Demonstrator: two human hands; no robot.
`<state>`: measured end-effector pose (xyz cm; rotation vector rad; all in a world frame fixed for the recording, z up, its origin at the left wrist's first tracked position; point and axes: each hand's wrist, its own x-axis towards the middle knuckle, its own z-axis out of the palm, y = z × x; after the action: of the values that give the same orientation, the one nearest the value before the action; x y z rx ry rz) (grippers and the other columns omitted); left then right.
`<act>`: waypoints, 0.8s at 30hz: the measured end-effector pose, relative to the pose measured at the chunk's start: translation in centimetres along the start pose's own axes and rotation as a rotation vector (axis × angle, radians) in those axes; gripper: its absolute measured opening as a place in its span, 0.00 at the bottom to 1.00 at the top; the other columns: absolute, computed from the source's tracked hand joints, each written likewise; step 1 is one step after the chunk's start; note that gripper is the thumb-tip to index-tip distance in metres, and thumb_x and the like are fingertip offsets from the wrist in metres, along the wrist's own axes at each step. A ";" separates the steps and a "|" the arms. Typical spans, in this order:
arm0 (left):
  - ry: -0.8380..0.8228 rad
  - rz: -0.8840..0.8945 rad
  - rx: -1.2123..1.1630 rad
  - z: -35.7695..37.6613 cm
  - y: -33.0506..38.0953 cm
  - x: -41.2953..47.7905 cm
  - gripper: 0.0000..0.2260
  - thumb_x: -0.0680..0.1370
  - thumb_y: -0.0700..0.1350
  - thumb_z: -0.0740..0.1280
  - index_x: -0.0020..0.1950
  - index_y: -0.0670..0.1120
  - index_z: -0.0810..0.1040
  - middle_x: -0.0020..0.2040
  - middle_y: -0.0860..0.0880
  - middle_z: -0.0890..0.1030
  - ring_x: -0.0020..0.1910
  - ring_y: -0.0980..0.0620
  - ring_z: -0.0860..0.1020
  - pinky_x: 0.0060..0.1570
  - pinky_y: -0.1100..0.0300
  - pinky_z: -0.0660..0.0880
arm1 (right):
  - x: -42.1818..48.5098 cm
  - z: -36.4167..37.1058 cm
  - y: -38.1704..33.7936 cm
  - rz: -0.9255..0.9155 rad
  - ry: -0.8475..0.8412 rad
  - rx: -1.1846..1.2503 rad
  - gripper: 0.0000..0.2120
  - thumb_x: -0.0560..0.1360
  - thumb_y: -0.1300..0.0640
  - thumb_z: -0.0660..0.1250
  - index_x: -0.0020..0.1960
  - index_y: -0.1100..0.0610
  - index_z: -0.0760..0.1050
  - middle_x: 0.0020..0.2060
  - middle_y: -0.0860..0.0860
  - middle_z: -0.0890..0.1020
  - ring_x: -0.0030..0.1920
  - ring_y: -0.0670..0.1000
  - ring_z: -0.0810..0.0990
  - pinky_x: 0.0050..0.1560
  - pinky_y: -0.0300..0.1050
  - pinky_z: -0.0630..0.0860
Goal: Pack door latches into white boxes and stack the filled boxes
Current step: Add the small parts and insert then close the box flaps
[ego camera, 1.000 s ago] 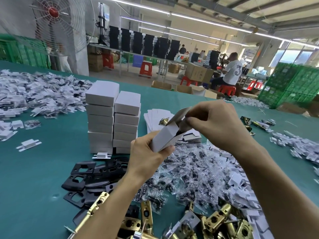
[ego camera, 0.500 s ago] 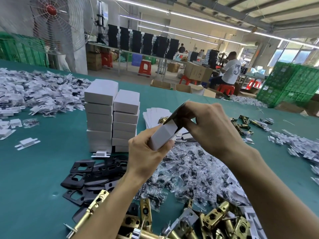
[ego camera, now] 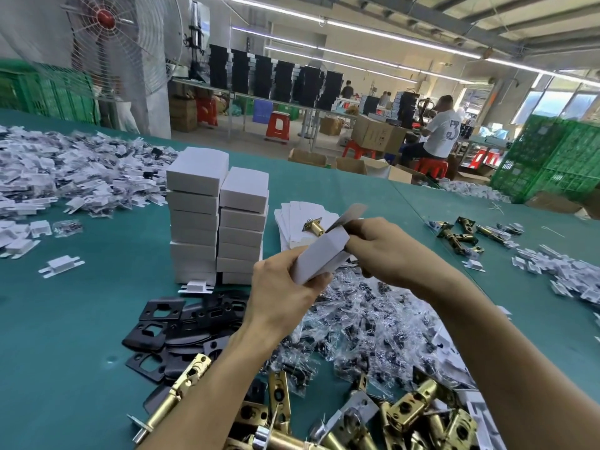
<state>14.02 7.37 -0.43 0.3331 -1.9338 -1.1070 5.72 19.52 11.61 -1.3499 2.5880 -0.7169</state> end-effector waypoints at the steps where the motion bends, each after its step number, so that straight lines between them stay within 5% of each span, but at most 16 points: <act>1: 0.005 0.004 0.009 -0.1 0.1 0.0 0.13 0.71 0.45 0.79 0.54 0.50 0.85 0.35 0.64 0.78 0.33 0.65 0.75 0.30 0.74 0.66 | 0.0 0.0 0.0 0.012 0.011 0.039 0.11 0.82 0.55 0.58 0.48 0.54 0.78 0.27 0.42 0.74 0.27 0.41 0.71 0.26 0.30 0.65; 3: 0.014 0.001 0.011 -0.2 0.2 0.0 0.14 0.70 0.45 0.80 0.55 0.50 0.85 0.36 0.65 0.78 0.34 0.66 0.76 0.30 0.76 0.67 | 0.0 0.0 -0.2 0.032 0.030 0.060 0.12 0.82 0.55 0.58 0.48 0.57 0.79 0.25 0.44 0.75 0.27 0.45 0.72 0.26 0.34 0.65; 7: 0.030 -0.030 -0.020 -0.2 0.3 0.1 0.13 0.70 0.45 0.80 0.54 0.50 0.85 0.33 0.67 0.78 0.33 0.66 0.75 0.31 0.76 0.67 | -0.1 0.7 -0.4 -0.045 0.134 -0.105 0.15 0.82 0.54 0.58 0.52 0.62 0.80 0.37 0.55 0.81 0.41 0.59 0.79 0.42 0.50 0.73; 10: 0.052 -0.064 -0.039 -0.6 0.5 0.3 0.10 0.71 0.46 0.79 0.51 0.52 0.85 0.33 0.62 0.79 0.30 0.61 0.75 0.28 0.69 0.72 | -0.3 1.2 -0.6 -0.193 0.465 -0.072 0.09 0.79 0.58 0.63 0.49 0.54 0.82 0.42 0.49 0.83 0.37 0.46 0.76 0.41 0.45 0.70; 14: 0.154 -0.069 -0.097 -1.9 1.2 1.0 0.14 0.71 0.48 0.79 0.42 0.63 0.77 0.37 0.61 0.80 0.37 0.58 0.81 0.29 0.64 0.79 | 0.3 2.0 0.5 -0.180 0.900 0.254 0.06 0.78 0.59 0.64 0.44 0.52 0.78 0.36 0.43 0.79 0.35 0.41 0.75 0.38 0.42 0.74; 16: 0.203 -0.089 -0.141 -2.8 1.6 1.5 0.13 0.70 0.50 0.80 0.42 0.63 0.77 0.37 0.61 0.82 0.39 0.61 0.81 0.31 0.63 0.81 | 1.0 3.7 1.4 -0.029 0.772 0.319 0.08 0.79 0.60 0.63 0.42 0.52 0.75 0.34 0.44 0.78 0.35 0.45 0.76 0.39 0.50 0.76; 20: 0.261 -0.163 -0.270 -3.5 1.4 2.1 0.09 0.70 0.48 0.80 0.47 0.51 0.84 0.41 0.54 0.85 0.41 0.56 0.83 0.37 0.55 0.83 | 1.7 9.6 1.1 -0.057 -0.052 0.054 0.05 0.79 0.58 0.64 0.49 0.54 0.79 0.40 0.45 0.81 0.40 0.43 0.80 0.46 0.45 0.78; 24: 0.293 -0.198 -0.287 -3.7 1.1 2.4 0.13 0.69 0.47 0.80 0.51 0.47 0.84 0.44 0.53 0.85 0.42 0.56 0.83 0.36 0.59 0.81 | 3.4 14.9 -1.1 -0.384 -0.199 -0.193 0.09 0.77 0.57 0.65 0.53 0.60 0.77 0.54 0.59 0.81 0.53 0.61 0.78 0.53 0.56 0.77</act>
<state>15.71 4.44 2.60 0.5051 -1.4859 -1.3632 9.47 11.09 -0.62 -1.9001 2.3152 -0.3567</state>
